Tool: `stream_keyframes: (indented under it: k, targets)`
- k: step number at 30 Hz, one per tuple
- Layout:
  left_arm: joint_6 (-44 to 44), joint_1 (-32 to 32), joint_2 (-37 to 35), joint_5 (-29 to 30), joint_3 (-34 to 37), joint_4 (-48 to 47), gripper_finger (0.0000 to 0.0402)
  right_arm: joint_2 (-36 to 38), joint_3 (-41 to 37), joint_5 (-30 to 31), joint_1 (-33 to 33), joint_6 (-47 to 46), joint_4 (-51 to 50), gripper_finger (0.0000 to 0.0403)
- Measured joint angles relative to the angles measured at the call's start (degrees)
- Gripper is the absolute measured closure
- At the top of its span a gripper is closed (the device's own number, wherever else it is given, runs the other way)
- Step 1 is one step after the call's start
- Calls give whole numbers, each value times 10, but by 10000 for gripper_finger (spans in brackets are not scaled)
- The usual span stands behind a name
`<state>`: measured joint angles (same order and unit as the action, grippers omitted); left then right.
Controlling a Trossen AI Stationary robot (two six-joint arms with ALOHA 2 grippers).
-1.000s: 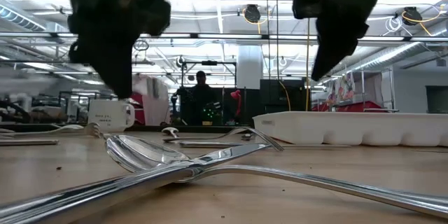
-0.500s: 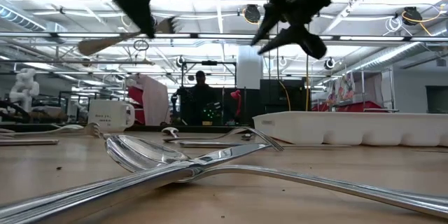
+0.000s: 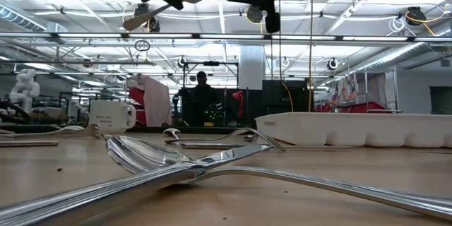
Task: Sort silverware
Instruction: Put the fork in the right section of the silverware tray
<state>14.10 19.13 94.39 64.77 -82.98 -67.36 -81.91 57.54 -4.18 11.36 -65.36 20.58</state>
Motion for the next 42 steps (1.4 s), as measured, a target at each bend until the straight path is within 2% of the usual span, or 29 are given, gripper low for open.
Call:
stream_keyframes:
  k: [7, 12, 21, 32, 42]
  targets:
    - [-183, -31, 0, 44, 0, -2, 396, 0, 0, -19, 0, -31, -13, 214]
    - [-305, -57, 0, 90, 0, -1, 396, 0, 0, -23, 0, -36, -22, 194]
    - [-495, -76, 0, 102, 0, 3, 396, 0, 0, -22, 3, -31, -29, 193]
    - [-690, -76, 0, 94, 0, 127, 393, 0, 0, -17, 15, -24, -62, 193]
    - [-796, -83, 6, 78, 0, 205, 392, -1, 0, -18, 14, -24, -68, 196]
